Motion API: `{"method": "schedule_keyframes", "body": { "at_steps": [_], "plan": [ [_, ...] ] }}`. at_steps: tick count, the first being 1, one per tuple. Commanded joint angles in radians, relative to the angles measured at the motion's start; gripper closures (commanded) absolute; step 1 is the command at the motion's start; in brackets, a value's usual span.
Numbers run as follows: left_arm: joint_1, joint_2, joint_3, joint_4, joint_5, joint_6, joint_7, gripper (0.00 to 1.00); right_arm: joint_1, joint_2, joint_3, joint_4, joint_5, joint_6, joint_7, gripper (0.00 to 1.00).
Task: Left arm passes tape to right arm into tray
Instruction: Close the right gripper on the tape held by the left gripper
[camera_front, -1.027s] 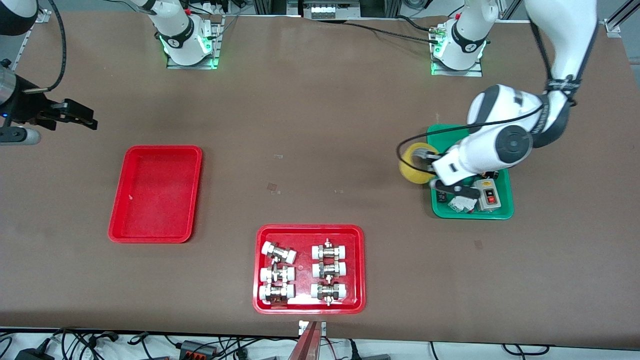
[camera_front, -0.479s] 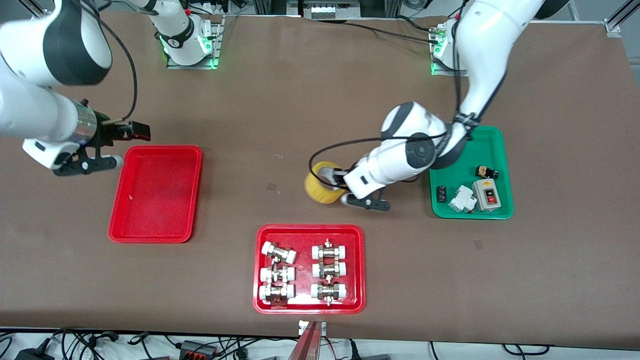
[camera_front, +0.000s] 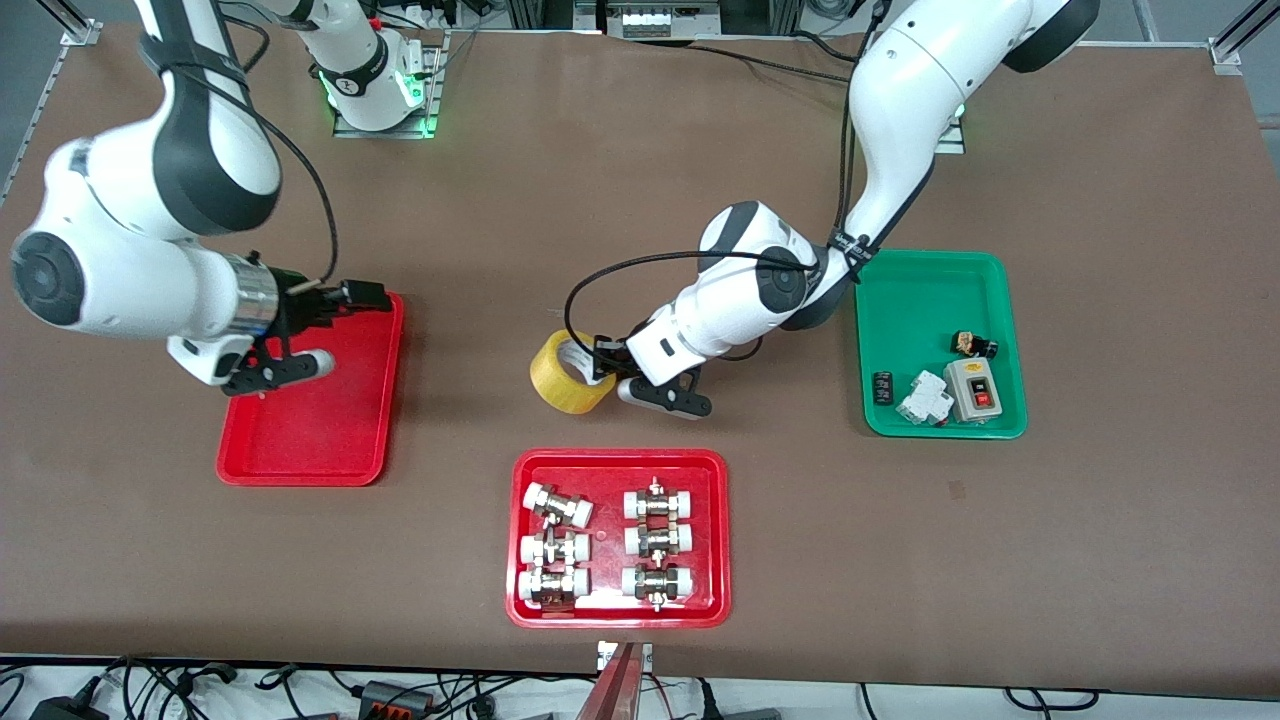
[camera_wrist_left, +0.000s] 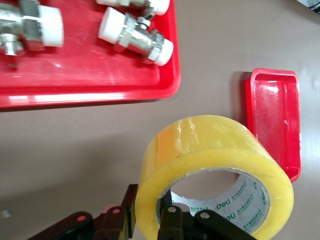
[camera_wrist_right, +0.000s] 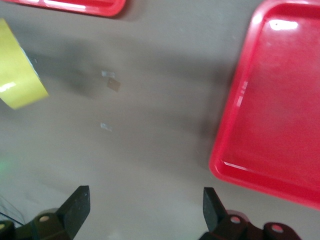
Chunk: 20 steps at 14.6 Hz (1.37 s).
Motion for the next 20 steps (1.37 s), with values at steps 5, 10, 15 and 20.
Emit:
{"method": "schedule_keyframes", "body": {
  "at_steps": [5, 10, 15, 20],
  "plan": [
    [-0.069, 0.035, -0.009, 0.086, -0.028, 0.008, 0.036, 1.0, 0.037, 0.093, -0.004, 0.028, 0.334, 0.068, -0.372, 0.0],
    [-0.076, 0.035, -0.009, 0.093, -0.028, 0.008, 0.034, 1.0, 0.04, 0.165, -0.004, 0.076, 0.44, 0.118, -0.597, 0.0],
    [-0.086, 0.049, -0.009, 0.123, -0.028, 0.008, 0.034, 1.0, 0.086, 0.172, -0.004, 0.071, 0.483, 0.155, -0.603, 0.0],
    [-0.086, 0.049, -0.009, 0.123, -0.028, 0.008, 0.034, 1.0, 0.112, 0.194, -0.004, 0.071, 0.471, 0.189, -0.597, 0.0]
  ]
}}
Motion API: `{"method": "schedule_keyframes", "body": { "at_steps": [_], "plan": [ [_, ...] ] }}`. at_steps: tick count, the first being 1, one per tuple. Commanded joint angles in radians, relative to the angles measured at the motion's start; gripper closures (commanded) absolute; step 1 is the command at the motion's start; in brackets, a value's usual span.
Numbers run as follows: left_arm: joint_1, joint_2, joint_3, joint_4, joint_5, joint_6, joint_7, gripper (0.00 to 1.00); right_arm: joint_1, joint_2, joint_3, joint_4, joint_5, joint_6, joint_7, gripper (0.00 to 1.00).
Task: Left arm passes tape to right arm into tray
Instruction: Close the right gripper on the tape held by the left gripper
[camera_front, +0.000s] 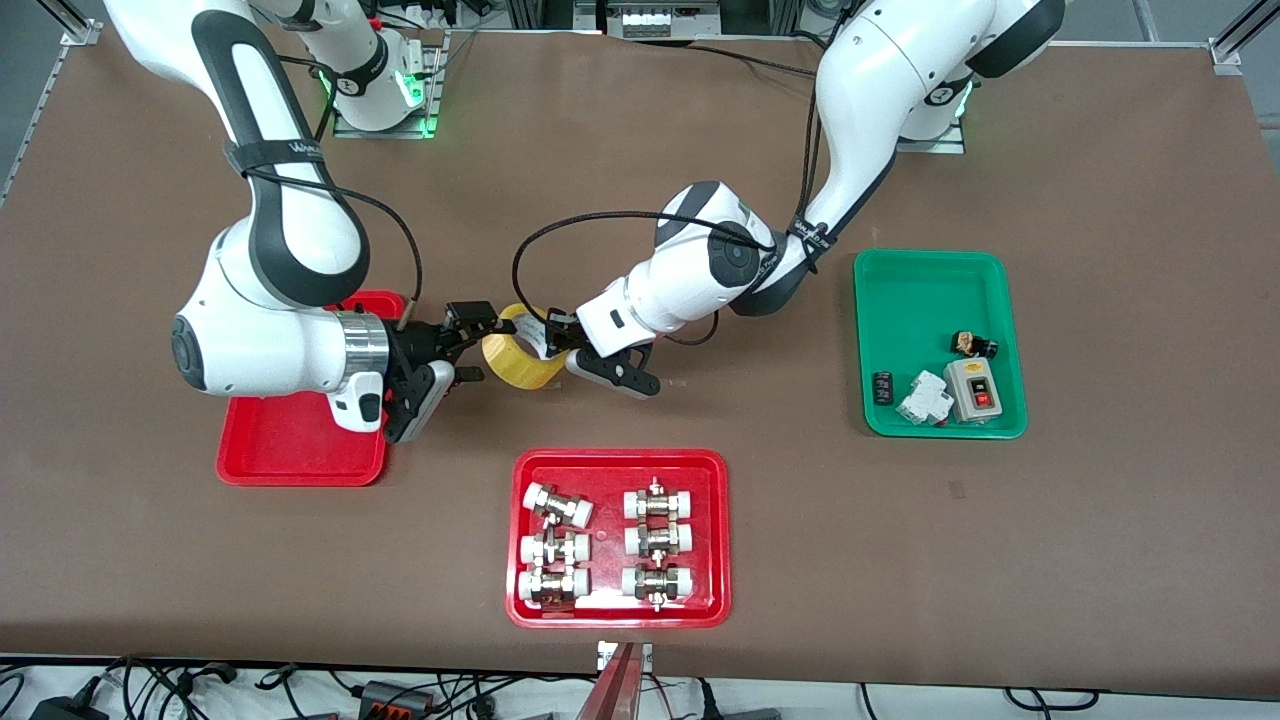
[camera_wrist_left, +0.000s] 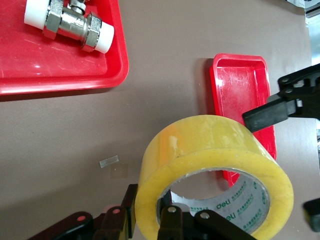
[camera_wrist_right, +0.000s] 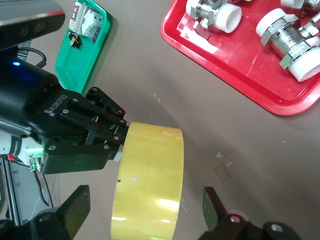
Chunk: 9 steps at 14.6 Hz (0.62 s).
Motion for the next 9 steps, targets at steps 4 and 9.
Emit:
{"method": "schedule_keyframes", "body": {
  "at_steps": [4, 9],
  "plan": [
    [-0.007, 0.019, -0.006, 0.043, -0.028, 0.004, 0.032, 1.0, 0.022, 0.01, -0.008, -0.001, 0.005, 0.009, 0.0, 0.0],
    [-0.007, 0.019, -0.006, 0.043, -0.028, 0.004, 0.032, 1.0, 0.018, 0.008, -0.008, -0.004, 0.004, -0.001, 0.002, 0.0]
  ]
}}
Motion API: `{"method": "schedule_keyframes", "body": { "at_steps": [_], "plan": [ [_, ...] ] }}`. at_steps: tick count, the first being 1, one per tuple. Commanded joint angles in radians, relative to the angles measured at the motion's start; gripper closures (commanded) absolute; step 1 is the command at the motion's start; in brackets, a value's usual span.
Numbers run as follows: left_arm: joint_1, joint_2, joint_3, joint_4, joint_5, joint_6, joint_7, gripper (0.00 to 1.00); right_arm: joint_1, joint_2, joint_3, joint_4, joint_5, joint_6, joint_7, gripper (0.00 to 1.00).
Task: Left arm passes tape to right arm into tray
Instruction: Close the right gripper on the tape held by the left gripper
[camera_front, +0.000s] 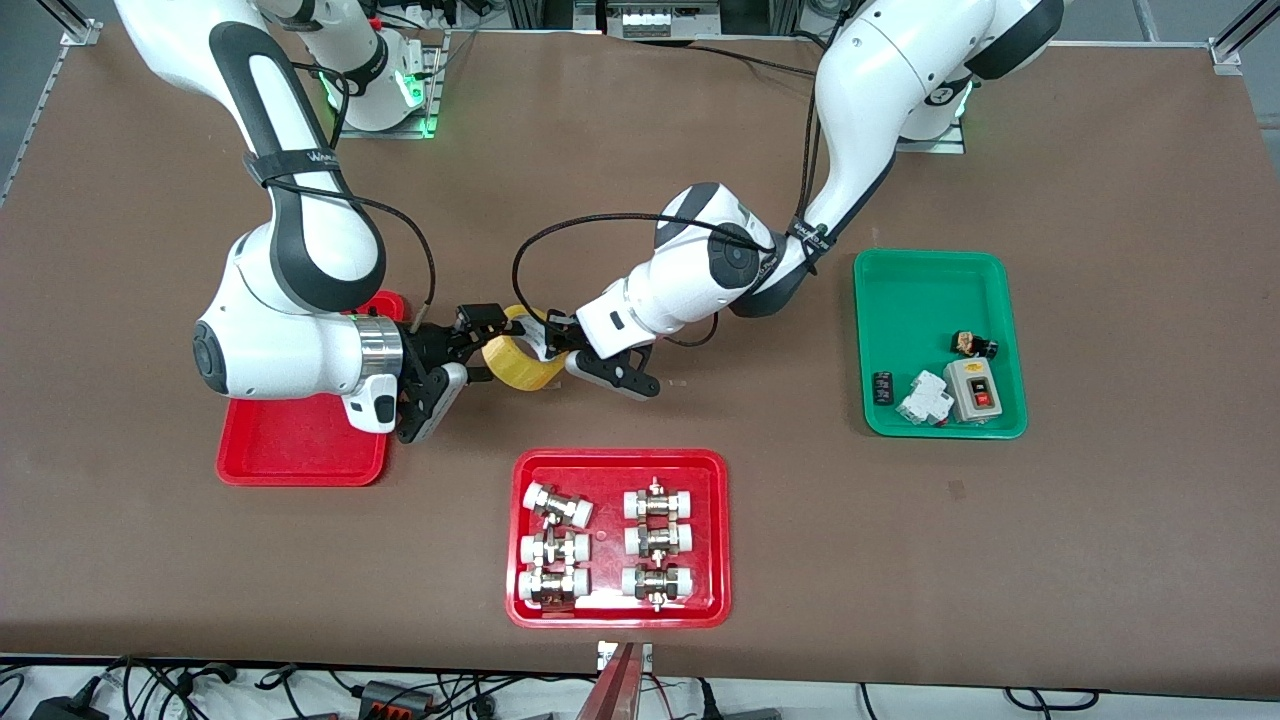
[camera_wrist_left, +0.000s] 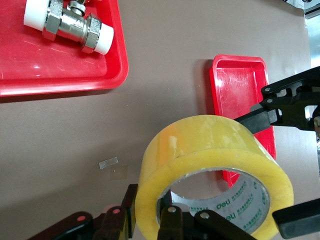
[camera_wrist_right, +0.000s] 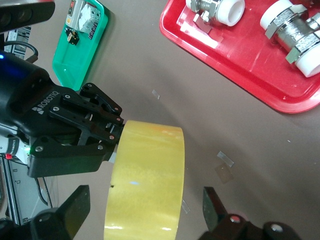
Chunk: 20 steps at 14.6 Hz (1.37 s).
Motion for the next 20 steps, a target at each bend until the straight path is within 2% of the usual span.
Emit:
{"method": "schedule_keyframes", "body": {
  "at_steps": [1, 4, 9, 11, 13, 14, 16, 19, 20],
  "plan": [
    [-0.006, 0.016, -0.006, 0.038, -0.028, 0.004, 0.032, 1.0, 0.007, -0.002, -0.008, 0.001, 0.004, -0.01, 0.006, 0.0],
    [-0.006, 0.016, -0.006, 0.038, -0.028, 0.004, 0.032, 1.0, 0.011, -0.011, -0.008, 0.001, -0.03, -0.03, 0.054, 0.0],
    [-0.006, 0.016, -0.006, 0.039, -0.028, 0.004, 0.032, 1.0, 0.003, -0.011, -0.011, 0.002, -0.03, -0.077, 0.098, 0.01],
    [-0.006, 0.016, -0.006, 0.039, -0.028, 0.004, 0.032, 1.0, 0.001, -0.012, -0.011, 0.002, -0.03, -0.087, 0.112, 0.19],
    [-0.005, 0.016, -0.006, 0.039, -0.028, 0.004, 0.03, 1.0, 0.001, -0.012, -0.011, 0.008, -0.03, -0.105, 0.137, 0.51],
    [-0.003, 0.016, -0.006, 0.039, -0.028, 0.004, 0.032, 1.0, -0.002, -0.012, -0.012, 0.011, -0.03, -0.113, 0.14, 0.63],
    [-0.003, 0.014, -0.006, 0.039, -0.028, 0.004, 0.032, 1.0, -0.002, -0.012, -0.014, 0.011, -0.029, -0.116, 0.14, 0.72],
    [0.0, 0.014, -0.006, 0.039, -0.027, 0.004, 0.032, 0.99, -0.003, -0.012, -0.014, 0.011, -0.029, -0.116, 0.14, 0.73],
    [0.004, 0.014, -0.006, 0.039, -0.03, 0.004, 0.03, 0.85, -0.003, -0.012, -0.014, 0.011, -0.029, -0.116, 0.138, 0.73]
  ]
}}
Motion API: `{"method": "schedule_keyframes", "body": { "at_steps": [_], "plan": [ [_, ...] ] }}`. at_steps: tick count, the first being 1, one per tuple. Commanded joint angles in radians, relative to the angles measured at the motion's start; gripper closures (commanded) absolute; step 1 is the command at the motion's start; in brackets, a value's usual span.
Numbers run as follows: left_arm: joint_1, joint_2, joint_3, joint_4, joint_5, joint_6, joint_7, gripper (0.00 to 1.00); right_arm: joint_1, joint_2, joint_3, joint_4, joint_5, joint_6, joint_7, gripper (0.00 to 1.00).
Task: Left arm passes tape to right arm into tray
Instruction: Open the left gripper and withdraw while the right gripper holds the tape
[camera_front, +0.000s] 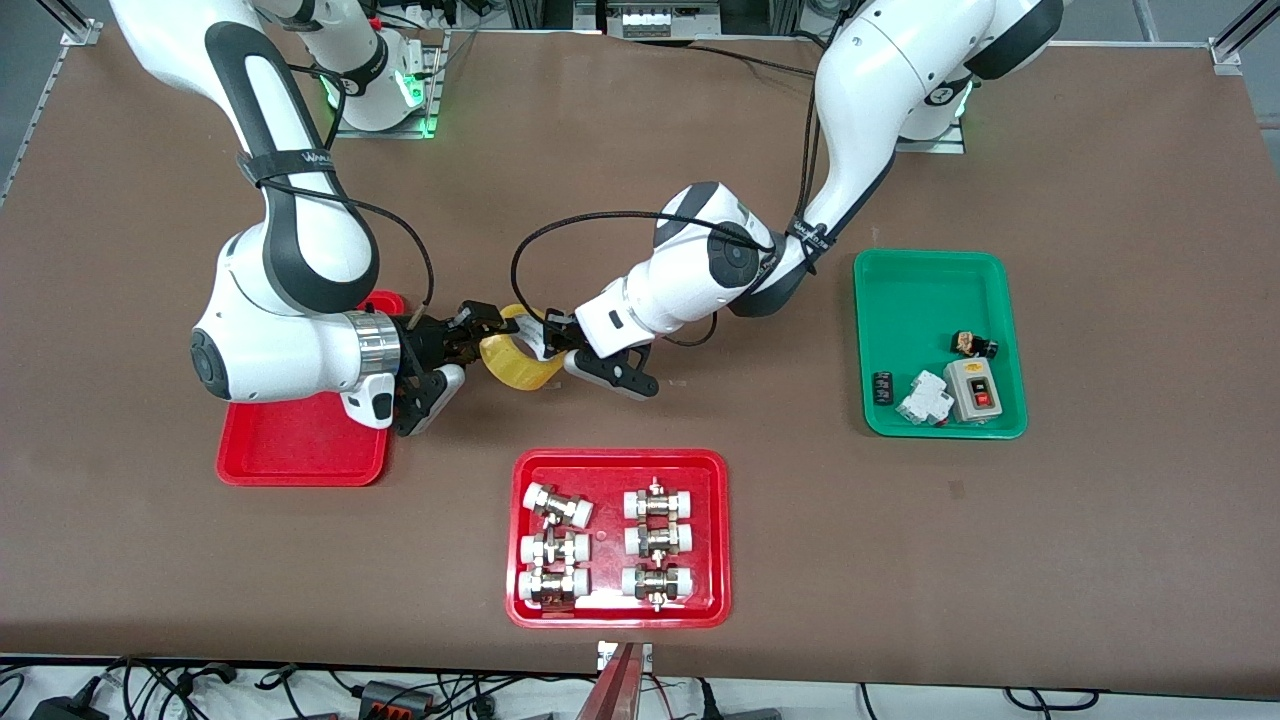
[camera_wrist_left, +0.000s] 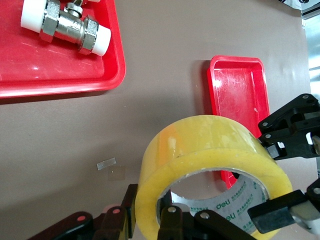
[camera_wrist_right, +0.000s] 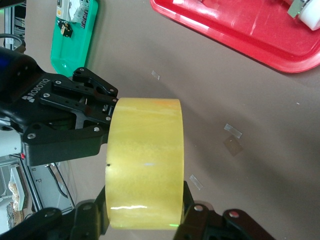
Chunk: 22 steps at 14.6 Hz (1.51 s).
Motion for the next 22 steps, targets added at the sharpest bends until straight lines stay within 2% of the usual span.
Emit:
{"method": "schedule_keyframes", "body": {
  "at_steps": [1, 2, 5, 6, 8, 9, 11, 15, 17, 18, 20, 22],
  "plan": [
    [0.008, 0.009, -0.003, 0.034, -0.02, 0.003, 0.031, 0.11, -0.001, -0.011, -0.001, 0.006, -0.009, -0.029, 0.016, 0.73],
    [0.015, 0.003, 0.002, 0.034, -0.019, 0.003, 0.026, 0.0, -0.001, -0.011, -0.001, 0.006, -0.007, -0.029, 0.013, 0.73],
    [0.099, -0.064, -0.001, 0.011, -0.017, -0.022, 0.022, 0.0, -0.003, -0.011, -0.001, 0.006, -0.009, -0.032, 0.005, 0.74],
    [0.127, -0.105, 0.003, -0.009, -0.016, -0.069, 0.02, 0.0, -0.003, -0.011, -0.001, 0.006, -0.009, -0.032, 0.005, 0.74],
    [0.222, -0.193, 0.015, -0.017, -0.01, -0.29, 0.025, 0.0, -0.003, -0.011, -0.003, 0.006, -0.009, -0.03, 0.005, 0.74],
    [0.283, -0.23, 0.015, -0.011, 0.036, -0.468, 0.028, 0.0, -0.003, -0.011, -0.003, 0.006, -0.009, -0.03, 0.005, 0.74],
    [0.372, -0.303, 0.003, -0.009, 0.191, -0.692, 0.04, 0.0, -0.003, -0.011, -0.003, 0.006, -0.01, -0.032, 0.005, 0.74],
    [0.523, -0.373, 0.005, -0.018, 0.227, -0.92, 0.233, 0.0, -0.003, -0.009, -0.004, 0.005, -0.014, -0.03, 0.004, 0.74],
    [0.557, -0.4, 0.015, -0.023, 0.24, -1.015, 0.237, 0.0, -0.015, -0.006, -0.006, 0.002, -0.065, -0.029, 0.015, 0.74],
    [0.574, -0.42, 0.014, -0.044, 0.278, -1.049, 0.238, 0.0, -0.027, -0.006, -0.006, 0.002, -0.085, -0.029, 0.021, 0.74],
    [0.586, -0.501, 0.015, -0.153, 0.306, -1.053, 0.237, 0.0, -0.092, 0.0, -0.013, -0.003, -0.087, -0.032, 0.057, 0.74],
    [0.578, -0.628, 0.064, -0.28, 0.305, -1.036, 0.255, 0.0, -0.19, 0.002, -0.015, -0.02, -0.089, -0.073, 0.07, 0.74]
  ]
}}
